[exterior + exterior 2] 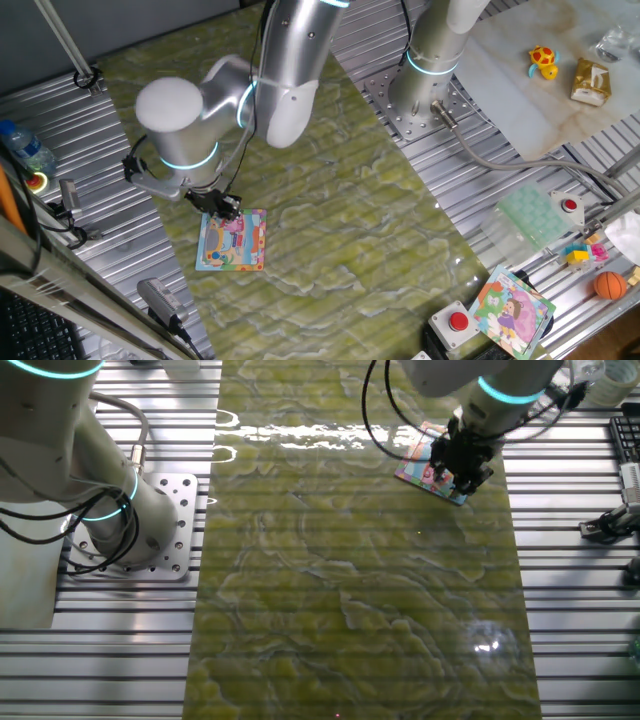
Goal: Assemble one piece of a puzzle
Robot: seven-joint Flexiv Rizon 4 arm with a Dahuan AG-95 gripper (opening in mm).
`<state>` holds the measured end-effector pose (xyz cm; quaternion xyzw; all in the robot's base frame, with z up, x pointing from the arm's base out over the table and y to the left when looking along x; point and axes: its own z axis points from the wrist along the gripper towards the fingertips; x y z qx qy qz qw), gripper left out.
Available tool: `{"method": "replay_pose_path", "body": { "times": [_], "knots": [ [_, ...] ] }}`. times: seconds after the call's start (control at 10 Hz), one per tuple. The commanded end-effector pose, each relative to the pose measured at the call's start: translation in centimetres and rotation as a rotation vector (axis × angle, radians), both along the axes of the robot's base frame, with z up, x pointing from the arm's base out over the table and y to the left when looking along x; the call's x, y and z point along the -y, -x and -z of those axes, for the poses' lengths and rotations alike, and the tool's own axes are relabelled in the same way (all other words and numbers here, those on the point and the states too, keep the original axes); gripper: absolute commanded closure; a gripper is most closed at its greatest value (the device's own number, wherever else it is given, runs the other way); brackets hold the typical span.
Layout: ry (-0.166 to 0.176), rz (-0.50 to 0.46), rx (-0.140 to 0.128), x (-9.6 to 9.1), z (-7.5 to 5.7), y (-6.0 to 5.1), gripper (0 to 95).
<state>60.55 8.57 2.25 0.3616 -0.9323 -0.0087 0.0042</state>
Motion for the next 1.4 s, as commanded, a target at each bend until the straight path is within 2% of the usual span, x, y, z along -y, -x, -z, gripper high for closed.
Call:
{"method": "replay_pose_path", "body": {
  "times": [0.1,0.7,1.0,1.2,1.4],
  "knots": [
    [0.033,-0.004,-0.012,0.0,0.0,-0.2,95.0],
    [0.029,-0.009,-0.007,0.0,0.0,-0.2,95.0],
    [0.001,-0.098,-0.003,0.0,0.0,-0.2,95.0],
    [0.007,-0.151,-0.015,0.0,0.0,-0.2,95.0],
    [0.028,-0.143,-0.015,-1.7,-0.3,0.4,95.0]
  ]
}}
